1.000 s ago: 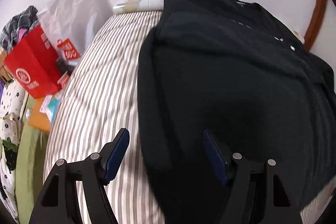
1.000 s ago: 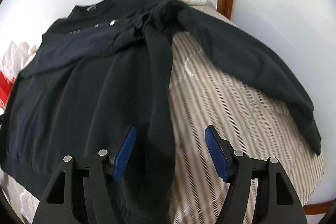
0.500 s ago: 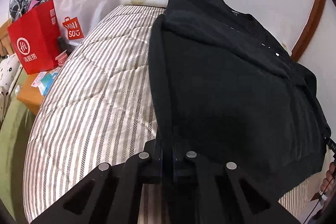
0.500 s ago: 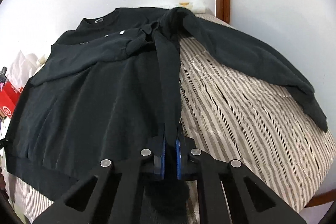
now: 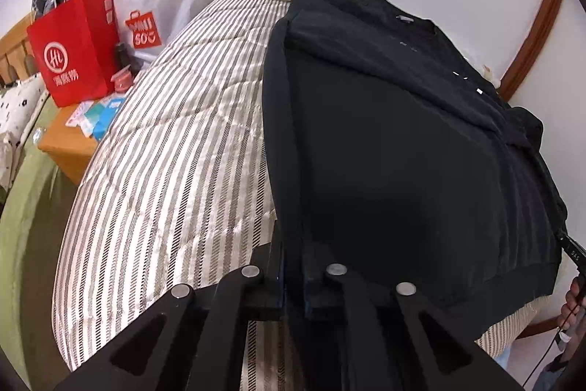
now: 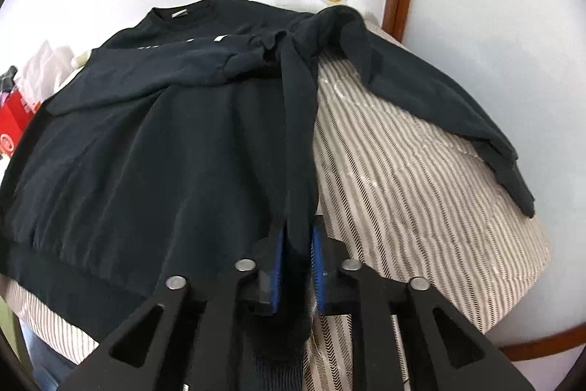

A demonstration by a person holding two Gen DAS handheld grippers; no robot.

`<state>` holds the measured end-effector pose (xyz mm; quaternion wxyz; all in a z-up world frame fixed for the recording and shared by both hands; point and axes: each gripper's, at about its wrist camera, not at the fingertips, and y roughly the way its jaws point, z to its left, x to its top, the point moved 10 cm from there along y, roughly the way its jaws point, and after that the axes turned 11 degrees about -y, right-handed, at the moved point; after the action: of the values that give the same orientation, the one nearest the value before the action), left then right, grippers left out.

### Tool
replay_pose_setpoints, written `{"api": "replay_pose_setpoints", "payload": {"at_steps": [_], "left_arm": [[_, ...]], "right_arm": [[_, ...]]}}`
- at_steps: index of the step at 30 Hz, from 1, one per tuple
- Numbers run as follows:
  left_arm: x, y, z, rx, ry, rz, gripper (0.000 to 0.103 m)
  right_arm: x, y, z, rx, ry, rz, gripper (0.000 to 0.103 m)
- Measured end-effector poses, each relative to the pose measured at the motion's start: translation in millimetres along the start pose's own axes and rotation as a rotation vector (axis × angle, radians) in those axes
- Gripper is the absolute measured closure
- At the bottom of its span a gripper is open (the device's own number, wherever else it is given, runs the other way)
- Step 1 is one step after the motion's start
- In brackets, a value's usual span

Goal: Fold small clothes

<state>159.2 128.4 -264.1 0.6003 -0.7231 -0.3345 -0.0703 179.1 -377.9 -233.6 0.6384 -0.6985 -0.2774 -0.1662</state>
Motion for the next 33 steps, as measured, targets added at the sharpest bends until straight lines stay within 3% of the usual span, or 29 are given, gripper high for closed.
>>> {"api": "replay_pose_setpoints", "payload": {"at_steps": [1,3,5,11,18,21,26,33], "left_arm": [[0.5,-1.2,-0.5,-0.007,-0.004,0.001,0.093],[6.2,-4.4,-0.1,-0.001,-0.004,-0.017,0.084],[17.4,-6.8,1.0,0.040,0.005,-0.054,0.071],[50.9,-6.0,-2.6,0.042,-0.023,-0.079,0.071],[95.2,11.2,-6.6,0.070,-0.011,-0.092,0.071],[113.8,24.5,-4.4,0.084,-0.001,-0.091,0.065],[135.5,57.0,-3.5,0.085,0.019,-0.060,0.064],[155.1,91.2,-5.6,0.097,0.067,-0.039,0.064]], "right_arm": [[6.4,-3.2,0.1,-0.005,-0.003,-0.017,0.079],[27.0,-13.1,3.6,-0.016,-0.024,-0.061,0.059],[54.8,-20.9,14.3,-0.022,-0.056,-0.111,0.051],[144.9,-18.6,80.1,0.060,-0.148,-0.195,0.051],[239.7,16.7,198.1,0.223,-0.239,-0.223,0.051],[276.8,39.4,250.4,0.273,-0.293,-0.228,0.054],[314.0,79.8,319.1,0.308,-0.382,-0.228,0.054],[349.3,149.6,374.2,0.336,-0.447,-0.177,0.054]]}}
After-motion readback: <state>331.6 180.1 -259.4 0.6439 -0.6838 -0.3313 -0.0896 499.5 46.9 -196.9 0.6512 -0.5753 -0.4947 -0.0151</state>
